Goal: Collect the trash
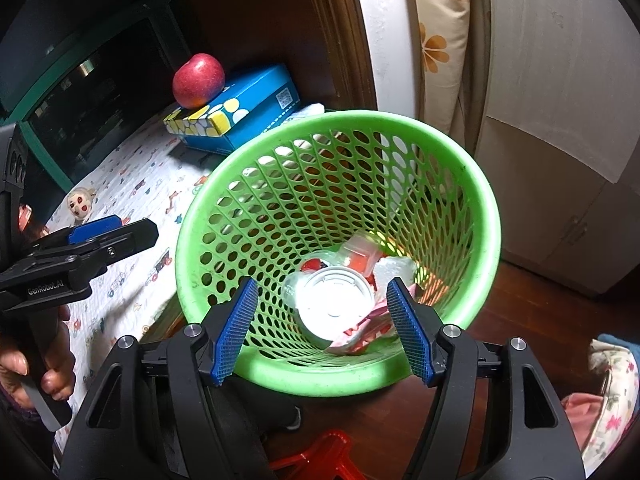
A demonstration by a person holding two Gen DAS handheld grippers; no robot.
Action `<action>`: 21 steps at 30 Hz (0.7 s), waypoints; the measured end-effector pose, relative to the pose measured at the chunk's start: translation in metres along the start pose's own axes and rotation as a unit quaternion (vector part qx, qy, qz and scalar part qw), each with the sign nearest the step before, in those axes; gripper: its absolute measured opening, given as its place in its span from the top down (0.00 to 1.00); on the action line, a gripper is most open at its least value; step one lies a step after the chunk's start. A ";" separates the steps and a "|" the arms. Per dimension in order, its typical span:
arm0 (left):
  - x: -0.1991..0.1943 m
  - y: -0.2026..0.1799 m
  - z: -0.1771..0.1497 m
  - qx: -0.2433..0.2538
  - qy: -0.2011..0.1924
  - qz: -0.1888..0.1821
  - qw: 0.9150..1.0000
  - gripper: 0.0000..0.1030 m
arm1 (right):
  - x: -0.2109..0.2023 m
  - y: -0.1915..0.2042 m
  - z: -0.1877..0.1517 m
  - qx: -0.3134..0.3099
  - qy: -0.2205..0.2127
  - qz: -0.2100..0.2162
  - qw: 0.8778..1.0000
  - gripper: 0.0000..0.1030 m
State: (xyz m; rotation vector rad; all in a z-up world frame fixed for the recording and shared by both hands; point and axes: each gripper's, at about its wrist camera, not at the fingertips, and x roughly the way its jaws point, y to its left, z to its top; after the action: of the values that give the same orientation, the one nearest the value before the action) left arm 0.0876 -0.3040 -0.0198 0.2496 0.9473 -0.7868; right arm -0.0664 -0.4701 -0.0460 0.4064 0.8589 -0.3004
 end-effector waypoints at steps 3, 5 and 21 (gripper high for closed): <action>-0.006 0.010 -0.003 -0.010 -0.003 0.010 1.000 0.10 | 0.001 0.007 0.001 -0.005 0.000 0.003 1.000 0.35; -0.009 0.017 -0.005 -0.017 -0.005 0.014 1.000 0.10 | 0.001 0.009 0.001 -0.006 0.000 0.003 1.000 0.33; -0.048 0.085 -0.033 -0.079 -0.021 0.082 0.993 0.10 | 0.005 0.059 0.007 -0.049 -0.004 0.033 0.998 0.28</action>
State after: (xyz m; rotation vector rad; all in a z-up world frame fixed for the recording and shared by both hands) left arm 0.1099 -0.2040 -0.0123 0.1702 0.9320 -0.5604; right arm -0.0343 -0.4216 -0.0323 0.3409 0.8475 -0.1970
